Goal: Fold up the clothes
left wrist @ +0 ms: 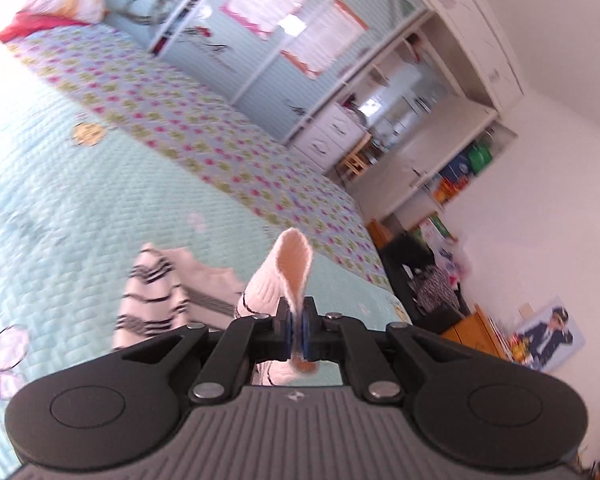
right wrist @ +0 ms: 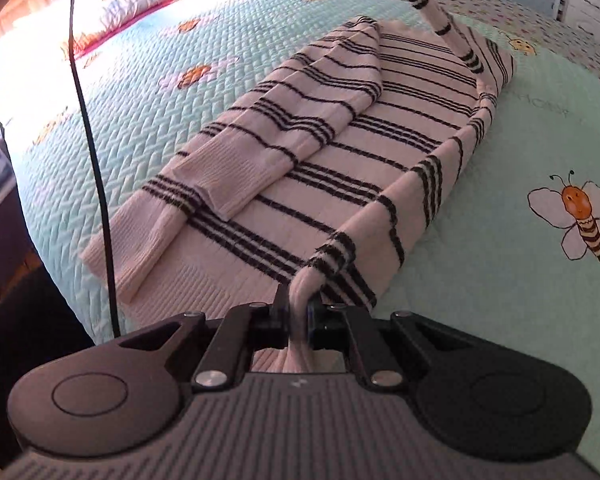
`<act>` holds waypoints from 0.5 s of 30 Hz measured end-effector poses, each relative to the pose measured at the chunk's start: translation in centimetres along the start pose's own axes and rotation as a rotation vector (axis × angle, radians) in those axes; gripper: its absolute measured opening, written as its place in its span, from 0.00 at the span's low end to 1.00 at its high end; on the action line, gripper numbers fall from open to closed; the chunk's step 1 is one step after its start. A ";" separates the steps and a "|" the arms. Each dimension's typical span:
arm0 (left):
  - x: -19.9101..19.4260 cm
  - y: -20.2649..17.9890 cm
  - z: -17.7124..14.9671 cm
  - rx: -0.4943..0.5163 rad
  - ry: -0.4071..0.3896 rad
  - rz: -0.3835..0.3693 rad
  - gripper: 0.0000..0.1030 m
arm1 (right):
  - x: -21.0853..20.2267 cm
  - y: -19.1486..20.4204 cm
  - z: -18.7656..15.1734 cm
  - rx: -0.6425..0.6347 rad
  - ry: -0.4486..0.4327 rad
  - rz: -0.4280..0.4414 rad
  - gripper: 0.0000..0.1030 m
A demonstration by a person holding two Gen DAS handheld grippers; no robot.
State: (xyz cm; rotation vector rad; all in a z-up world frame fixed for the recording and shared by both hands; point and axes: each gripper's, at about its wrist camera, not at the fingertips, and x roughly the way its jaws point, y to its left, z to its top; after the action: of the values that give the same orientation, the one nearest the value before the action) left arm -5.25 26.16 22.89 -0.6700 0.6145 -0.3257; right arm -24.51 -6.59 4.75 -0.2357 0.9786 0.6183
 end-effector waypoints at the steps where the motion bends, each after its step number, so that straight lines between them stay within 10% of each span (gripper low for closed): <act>1: -0.2 1.7 -0.6 -0.024 0.008 0.023 0.04 | 0.3 0.0 0.0 -0.001 0.019 -0.004 0.08; 7: 0.2 9.3 -4.8 -0.150 0.065 0.098 0.04 | 0.6 -0.2 0.2 -0.018 0.070 -0.046 0.08; 15: -3.0 5.0 -3.0 -0.107 -0.003 -0.100 0.04 | 0.8 0.1 0.4 -0.002 0.097 -0.071 0.09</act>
State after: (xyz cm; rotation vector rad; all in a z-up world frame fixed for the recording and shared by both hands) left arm -9.01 29.77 18.97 -0.8053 0.5997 -0.3872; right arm -23.97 -6.05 4.36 -0.3028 1.0583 0.5464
